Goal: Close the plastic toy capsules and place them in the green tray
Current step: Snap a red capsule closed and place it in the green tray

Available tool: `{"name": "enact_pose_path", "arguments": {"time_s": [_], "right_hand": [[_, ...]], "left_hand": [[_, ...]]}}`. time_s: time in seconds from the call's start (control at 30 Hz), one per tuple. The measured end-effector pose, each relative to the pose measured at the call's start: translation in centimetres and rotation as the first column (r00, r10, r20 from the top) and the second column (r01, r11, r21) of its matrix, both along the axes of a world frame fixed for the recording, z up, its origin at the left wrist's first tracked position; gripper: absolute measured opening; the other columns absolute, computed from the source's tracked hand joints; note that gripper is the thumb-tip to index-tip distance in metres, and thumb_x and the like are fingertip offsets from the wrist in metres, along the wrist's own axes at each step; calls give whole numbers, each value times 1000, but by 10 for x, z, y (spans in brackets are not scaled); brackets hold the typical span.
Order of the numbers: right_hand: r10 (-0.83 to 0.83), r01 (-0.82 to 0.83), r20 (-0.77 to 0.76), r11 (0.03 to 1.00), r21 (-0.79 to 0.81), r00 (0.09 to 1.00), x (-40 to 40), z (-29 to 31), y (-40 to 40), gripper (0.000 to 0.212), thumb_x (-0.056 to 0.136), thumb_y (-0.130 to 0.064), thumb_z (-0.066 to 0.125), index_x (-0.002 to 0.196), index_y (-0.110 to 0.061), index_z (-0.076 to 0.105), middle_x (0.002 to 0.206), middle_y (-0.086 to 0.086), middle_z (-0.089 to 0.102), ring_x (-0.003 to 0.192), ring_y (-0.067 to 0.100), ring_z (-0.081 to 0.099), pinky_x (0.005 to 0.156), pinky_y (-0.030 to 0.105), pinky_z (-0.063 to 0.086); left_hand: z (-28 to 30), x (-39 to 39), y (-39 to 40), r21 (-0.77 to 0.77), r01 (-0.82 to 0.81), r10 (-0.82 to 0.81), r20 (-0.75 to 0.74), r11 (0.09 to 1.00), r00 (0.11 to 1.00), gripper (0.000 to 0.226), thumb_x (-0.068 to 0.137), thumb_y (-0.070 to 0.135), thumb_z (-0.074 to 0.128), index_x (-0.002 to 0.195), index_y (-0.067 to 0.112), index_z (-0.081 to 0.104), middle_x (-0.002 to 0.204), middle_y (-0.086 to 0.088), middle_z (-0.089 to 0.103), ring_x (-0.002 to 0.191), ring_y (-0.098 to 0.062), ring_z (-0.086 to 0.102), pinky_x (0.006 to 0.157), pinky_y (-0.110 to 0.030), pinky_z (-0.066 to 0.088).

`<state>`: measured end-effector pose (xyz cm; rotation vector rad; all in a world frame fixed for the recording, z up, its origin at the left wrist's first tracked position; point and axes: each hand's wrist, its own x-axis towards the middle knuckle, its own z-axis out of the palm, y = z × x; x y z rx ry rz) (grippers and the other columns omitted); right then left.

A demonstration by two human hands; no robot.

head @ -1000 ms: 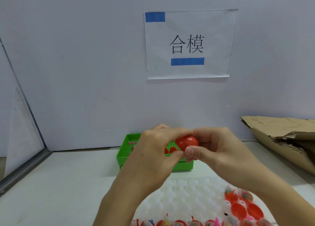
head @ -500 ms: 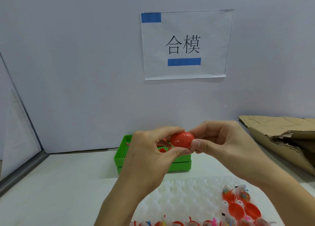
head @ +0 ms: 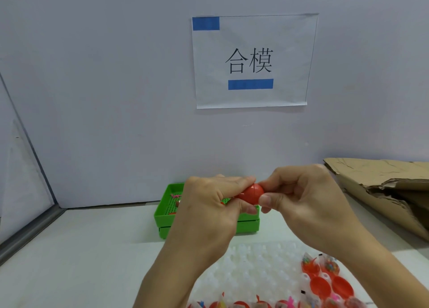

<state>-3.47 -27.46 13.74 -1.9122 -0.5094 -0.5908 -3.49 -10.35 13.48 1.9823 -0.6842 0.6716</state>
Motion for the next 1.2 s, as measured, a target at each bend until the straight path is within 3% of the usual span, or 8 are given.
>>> {"name": "enact_pose_path", "arguments": {"time_s": [0.13,0.3,0.4,0.47,0.6,0.9,1.03,1.2], "right_hand": [[-26,26,52,1000,-15,998,0,0,2,25,77,6,77,68,-17,72,61,-1,70,57,15,68,62,39,56],[100,-99,-12,992,74,995,2,-5,6,18,87,4,69,81,-13,69,74,-3,75,71,13,72,66,24,56],[261,-234,-109,949,211,959,3,-4,3,7,90,-16,68,95,-12,66,86,2,77,81,17,75,75,23,57],[342,-293,-152,915,278,927,4,-3,1,27,84,-34,71,101,-14,67,91,8,78,85,23,75,77,25,58],[361,-292,-154,891,347,920,7,-4,2,31,75,-42,71,97,-21,71,89,11,78,81,24,76,74,25,59],[376,-295,-147,872,391,915,11,-6,2,30,73,-42,72,97,-24,74,91,13,78,83,28,75,75,28,59],[344,-274,-133,886,375,930,10,-6,1,36,68,-45,72,96,-22,74,89,11,78,82,29,75,74,25,58],[274,-239,-83,925,295,958,9,-6,1,16,78,-23,69,93,-19,71,85,6,78,77,24,76,72,24,58]], "left_hand": [[1,-2,-2,-36,-4,4,6,999,1000,37,70,16,67,105,21,77,90,22,74,82,1,68,80,-16,53],[4,-3,-4,-104,-4,5,7,995,1000,37,71,19,71,93,49,71,86,28,72,82,3,69,75,-11,53],[2,-1,-4,-149,28,-34,-38,988,999,25,73,21,80,87,40,71,86,16,72,84,-7,71,77,-22,57],[2,1,-3,-159,43,-52,-56,986,997,24,74,21,84,92,32,72,89,12,71,88,-12,70,79,-27,58],[2,2,-4,-194,57,-73,-76,979,994,30,68,37,79,98,36,73,93,15,72,90,-9,70,79,-21,57],[-1,5,1,-270,87,-130,-144,959,981,49,64,32,82,112,33,71,97,15,75,90,-6,73,82,-22,58],[0,5,2,-307,98,-146,-136,947,980,40,67,19,83,104,31,73,92,16,76,84,-4,73,75,-15,56],[0,4,1,-284,70,-101,-98,956,990,41,70,1,83,91,35,75,87,18,75,82,-2,72,74,-13,55]]}}
